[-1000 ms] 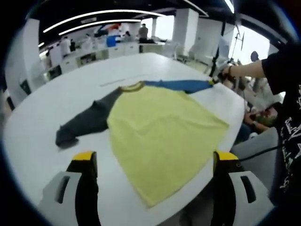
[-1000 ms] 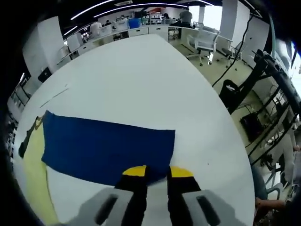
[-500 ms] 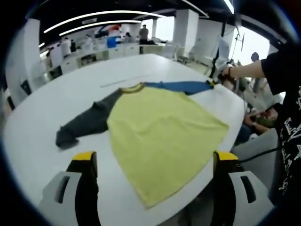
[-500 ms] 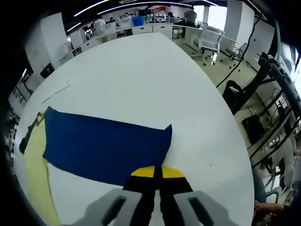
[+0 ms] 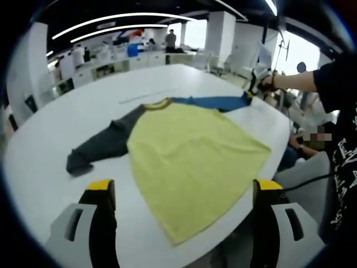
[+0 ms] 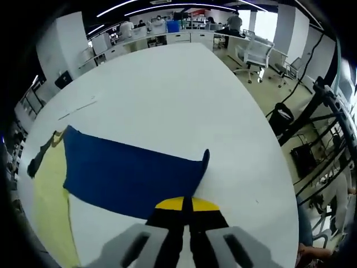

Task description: Fold the garment on the visible template until the final outline fits inside the template.

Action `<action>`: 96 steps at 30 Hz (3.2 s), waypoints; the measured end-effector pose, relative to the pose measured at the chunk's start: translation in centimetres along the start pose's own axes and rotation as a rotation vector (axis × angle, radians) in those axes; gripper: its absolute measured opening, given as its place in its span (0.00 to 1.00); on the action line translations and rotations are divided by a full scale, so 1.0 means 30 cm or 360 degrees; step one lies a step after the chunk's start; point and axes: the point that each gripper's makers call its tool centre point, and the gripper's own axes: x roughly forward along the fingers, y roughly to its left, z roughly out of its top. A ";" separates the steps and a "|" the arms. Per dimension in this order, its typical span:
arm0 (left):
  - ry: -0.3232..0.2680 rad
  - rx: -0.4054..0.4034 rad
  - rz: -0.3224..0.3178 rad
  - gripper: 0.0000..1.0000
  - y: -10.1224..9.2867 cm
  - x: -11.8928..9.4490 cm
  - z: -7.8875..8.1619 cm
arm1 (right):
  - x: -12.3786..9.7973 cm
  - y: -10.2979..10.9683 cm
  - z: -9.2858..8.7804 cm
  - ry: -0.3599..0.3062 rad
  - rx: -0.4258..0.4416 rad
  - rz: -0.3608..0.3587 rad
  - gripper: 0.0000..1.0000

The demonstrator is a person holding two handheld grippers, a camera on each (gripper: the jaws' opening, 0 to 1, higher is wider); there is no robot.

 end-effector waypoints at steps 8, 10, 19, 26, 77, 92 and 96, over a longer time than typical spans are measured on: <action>0.0010 0.0007 -0.0002 0.99 0.005 -0.005 -0.002 | -0.019 0.086 0.054 0.0001 -0.0019 0.0056 0.00; 0.0004 0.0000 -0.0004 0.99 0.005 -0.007 -0.001 | -0.021 0.115 0.071 0.0002 -0.0030 0.0080 0.00; 0.0005 -0.0002 -0.0014 0.99 0.000 -0.012 -0.001 | -0.046 0.252 0.117 0.0011 -0.0079 0.0205 0.00; -0.0019 -0.0018 -0.0026 0.99 -0.007 -0.013 0.004 | -0.076 0.368 0.145 -0.0004 -0.0139 0.0298 0.00; 0.0017 -0.0002 -0.0086 0.99 -0.059 0.006 -0.020 | -0.154 0.916 0.193 -0.0048 -0.0566 0.0678 0.00; 0.0027 -0.0003 -0.0097 0.99 -0.056 0.016 -0.021 | -0.151 1.037 0.185 -0.0051 -0.0620 0.0741 0.00; 0.0033 -0.0008 -0.0097 0.99 -0.052 0.016 -0.026 | -0.151 1.067 0.182 -0.0052 -0.0631 0.0760 0.00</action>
